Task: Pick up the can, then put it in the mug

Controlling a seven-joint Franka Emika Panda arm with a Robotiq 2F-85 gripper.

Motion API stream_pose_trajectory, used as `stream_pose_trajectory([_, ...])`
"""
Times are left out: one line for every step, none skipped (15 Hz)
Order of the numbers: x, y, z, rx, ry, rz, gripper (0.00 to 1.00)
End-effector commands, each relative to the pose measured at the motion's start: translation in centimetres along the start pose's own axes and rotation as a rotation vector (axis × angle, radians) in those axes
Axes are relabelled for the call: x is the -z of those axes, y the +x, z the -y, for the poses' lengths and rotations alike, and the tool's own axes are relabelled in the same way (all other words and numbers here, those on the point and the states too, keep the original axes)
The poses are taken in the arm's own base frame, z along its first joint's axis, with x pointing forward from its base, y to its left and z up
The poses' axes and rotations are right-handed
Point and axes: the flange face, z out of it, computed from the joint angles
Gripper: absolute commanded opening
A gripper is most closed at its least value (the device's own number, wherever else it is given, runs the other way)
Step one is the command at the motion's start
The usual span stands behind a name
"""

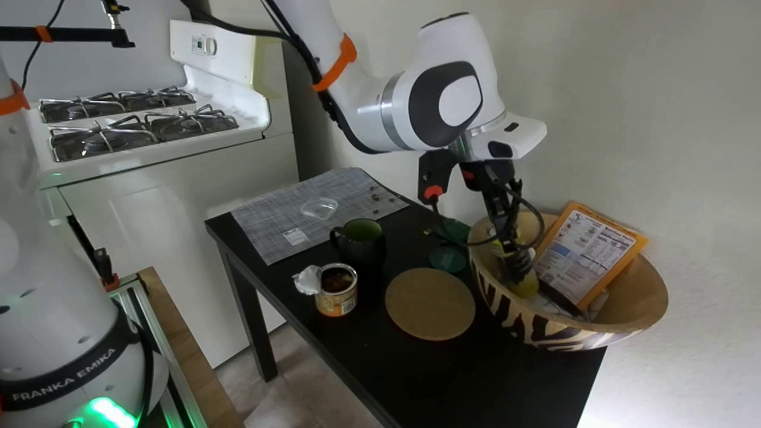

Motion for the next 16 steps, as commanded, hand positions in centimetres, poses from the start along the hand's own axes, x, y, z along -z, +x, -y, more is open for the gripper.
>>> stream_pose_trajectory([7.1,1.4,-1.4,-0.023,0.072,-0.03,0.38])
stream_pose_trajectory([8.8,1.6,-1.4,-0.015,0.096,-0.036,0.38])
stream_pose_trajectory([10.5,2.0,-1.6,-0.009,0.112,-0.043,0.38])
stream_pose_trajectory([12.3,1.9,-1.5,0.007,0.139,-0.031,0.38])
stream_pose_trajectory([14.1,2.0,-1.4,0.016,0.165,-0.021,0.38])
stream_pose_trajectory([15.8,2.0,-1.2,0.032,0.195,0.002,0.38])
stream_pose_trajectory([17.6,1.7,-0.9,0.054,0.229,0.028,0.38])
stream_pose_trajectory([19.4,1.4,-0.6,0.08,0.253,0.052,0.38])
stream_pose_trajectory([21.1,1.0,-0.4,0.11,0.274,0.078,0.38])
stream_pose_trajectory([22.6,0.5,-0.2,0.141,0.299,0.113,0.38])
stream_pose_trajectory([23.8,-0.2,0.1,0.173,0.324,0.158,0.38])
stream_pose_trajectory([24.6,-1.1,0.3,0.201,0.341,0.206,0.38])
stream_pose_trajectory([24.9,-1.7,0.4,0.219,0.346,0.249,0.38])
stream_pose_trajectory([25.1,-2.3,0.4,0.235,0.354,0.297,0.38])
stream_pose_trajectory([25.0,-3.1,0.2,0.248,0.357,0.348,0.38])
stream_pose_trajectory([24.7,-3.9,0.2,0.262,0.355,0.394,0.38])
